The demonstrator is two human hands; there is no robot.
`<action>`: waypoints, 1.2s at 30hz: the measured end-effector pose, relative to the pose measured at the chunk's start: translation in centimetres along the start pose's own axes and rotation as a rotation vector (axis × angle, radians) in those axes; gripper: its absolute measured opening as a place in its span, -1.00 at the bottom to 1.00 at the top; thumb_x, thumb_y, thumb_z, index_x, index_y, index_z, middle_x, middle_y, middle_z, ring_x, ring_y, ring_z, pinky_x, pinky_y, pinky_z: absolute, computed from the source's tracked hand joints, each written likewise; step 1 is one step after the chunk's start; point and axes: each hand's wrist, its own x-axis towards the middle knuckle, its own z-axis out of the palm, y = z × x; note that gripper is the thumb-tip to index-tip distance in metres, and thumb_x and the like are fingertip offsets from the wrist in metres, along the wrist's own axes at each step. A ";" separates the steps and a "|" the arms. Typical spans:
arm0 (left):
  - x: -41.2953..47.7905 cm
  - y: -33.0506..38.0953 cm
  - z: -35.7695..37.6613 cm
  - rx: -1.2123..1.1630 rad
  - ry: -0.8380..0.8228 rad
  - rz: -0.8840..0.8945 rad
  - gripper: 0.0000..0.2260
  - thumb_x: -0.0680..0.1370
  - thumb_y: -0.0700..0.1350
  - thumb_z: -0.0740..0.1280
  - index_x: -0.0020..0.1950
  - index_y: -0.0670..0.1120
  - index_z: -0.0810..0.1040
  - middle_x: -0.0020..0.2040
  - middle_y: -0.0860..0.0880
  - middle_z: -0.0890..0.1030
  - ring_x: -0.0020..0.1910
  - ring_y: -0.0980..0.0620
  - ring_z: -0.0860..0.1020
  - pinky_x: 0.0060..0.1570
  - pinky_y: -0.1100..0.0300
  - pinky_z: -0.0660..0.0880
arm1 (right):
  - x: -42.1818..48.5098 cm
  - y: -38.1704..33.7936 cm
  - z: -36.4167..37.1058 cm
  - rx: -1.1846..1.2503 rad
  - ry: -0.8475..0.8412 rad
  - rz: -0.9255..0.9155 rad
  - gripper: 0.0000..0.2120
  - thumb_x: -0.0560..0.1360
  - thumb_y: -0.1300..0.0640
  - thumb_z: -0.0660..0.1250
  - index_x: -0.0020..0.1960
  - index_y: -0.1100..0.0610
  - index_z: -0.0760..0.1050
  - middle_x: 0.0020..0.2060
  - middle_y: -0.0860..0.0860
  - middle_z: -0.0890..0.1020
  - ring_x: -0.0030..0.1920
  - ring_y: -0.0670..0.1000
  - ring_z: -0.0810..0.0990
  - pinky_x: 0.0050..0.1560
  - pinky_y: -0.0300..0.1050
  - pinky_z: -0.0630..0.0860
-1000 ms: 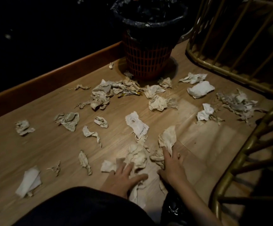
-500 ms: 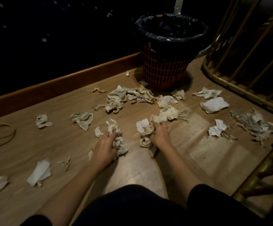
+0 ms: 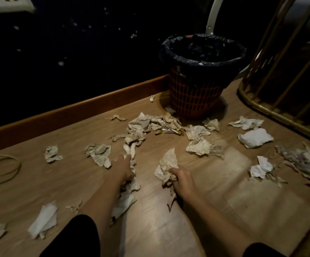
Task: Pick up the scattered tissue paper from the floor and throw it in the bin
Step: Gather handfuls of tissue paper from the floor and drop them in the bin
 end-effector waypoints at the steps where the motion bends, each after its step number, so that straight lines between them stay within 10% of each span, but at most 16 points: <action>1: 0.6 0.4 0.0 -0.003 0.063 0.057 -0.51 0.40 -0.13 0.35 0.31 -0.13 0.37 0.33 -0.23 0.40 0.25 -0.25 0.42 0.15 0.01 0.43 | 1.2 0.1 -0.9 -0.012 0.049 0.023 -0.54 0.37 0.46 0.22 0.15 0.10 0.58 0.11 0.17 0.55 0.16 0.15 0.51 0.10 -0.25 0.38; 5: 2.5 2.8 0.1 -0.114 0.196 0.270 -0.72 0.33 -0.21 0.38 0.03 -0.17 0.54 0.03 -0.22 0.57 0.06 -0.21 0.52 -0.06 0.09 0.44 | 6.3 1.4 -5.4 -0.057 0.206 0.079 -0.49 0.37 0.47 0.26 0.23 0.08 0.50 0.23 0.16 0.46 0.27 0.19 0.39 0.29 -0.05 0.36; 11: 8.4 7.4 -4.2 -0.071 0.401 0.309 -0.52 0.39 -0.24 0.41 0.27 -0.05 0.38 0.39 -0.17 0.23 0.34 -0.22 0.27 0.23 -0.07 0.43 | 14.2 4.8 -11.4 -0.272 0.138 0.169 -0.47 0.42 0.21 0.40 0.32 -0.09 0.38 0.47 0.15 0.12 0.40 0.32 0.12 0.34 0.15 0.29; 15: 13.1 10.0 -6.8 -0.024 0.173 0.205 -0.33 0.40 -0.16 0.41 0.41 0.15 0.20 0.54 -0.12 -0.25 0.47 -0.37 0.01 0.32 -0.18 0.36 | 17.9 8.6 -13.9 -0.376 -0.211 0.308 -0.10 0.34 0.03 0.51 0.45 -0.28 0.01 0.49 0.09 -0.38 0.47 0.41 -0.20 0.41 0.29 0.14; 19: 16.8 12.7 -6.8 0.073 -0.070 0.237 0.08 0.27 -0.17 0.56 0.43 0.35 -0.16 0.49 -0.12 -0.43 0.48 -0.37 0.03 0.32 -0.17 0.38 | 19.3 10.0 -14.1 -0.304 -0.328 0.298 0.16 0.13 -0.10 0.62 0.45 -0.32 -0.11 0.51 0.18 -0.30 0.50 0.31 -0.19 0.46 0.24 0.09; 24: 17.7 16.2 -5.4 0.346 -0.095 0.419 -0.24 0.46 -0.32 0.26 0.46 0.28 0.04 0.55 -0.12 -0.09 0.45 -0.37 0.07 0.33 -0.18 0.34 | 18.4 8.6 -11.3 -0.363 -0.386 0.228 -0.01 0.30 0.05 0.54 0.45 -0.32 -0.05 0.53 0.14 -0.15 0.50 0.31 -0.18 0.47 0.23 0.06; 29: 16.7 16.5 -3.1 0.280 0.089 0.558 -0.76 0.40 -0.30 0.31 0.04 -0.09 0.51 0.09 -0.19 0.46 0.10 -0.25 0.45 0.11 0.01 0.40 | 14.7 6.8 -7.8 -0.296 -0.047 0.146 -0.51 0.51 0.27 0.21 0.38 -0.06 0.33 0.42 0.17 0.22 0.39 0.25 0.22 0.38 0.04 0.28; 36: 11.0 13.0 -2.5 -0.100 0.215 0.478 -0.72 0.35 -0.30 0.34 -0.01 -0.06 0.64 -0.06 -0.11 0.65 -0.01 -0.10 0.58 -0.12 0.17 0.46 | 11.1 4.0 -6.0 -0.038 0.125 0.071 -0.49 0.36 0.52 0.21 0.13 0.08 0.60 0.27 0.13 0.46 0.29 0.13 0.43 0.30 -0.18 0.39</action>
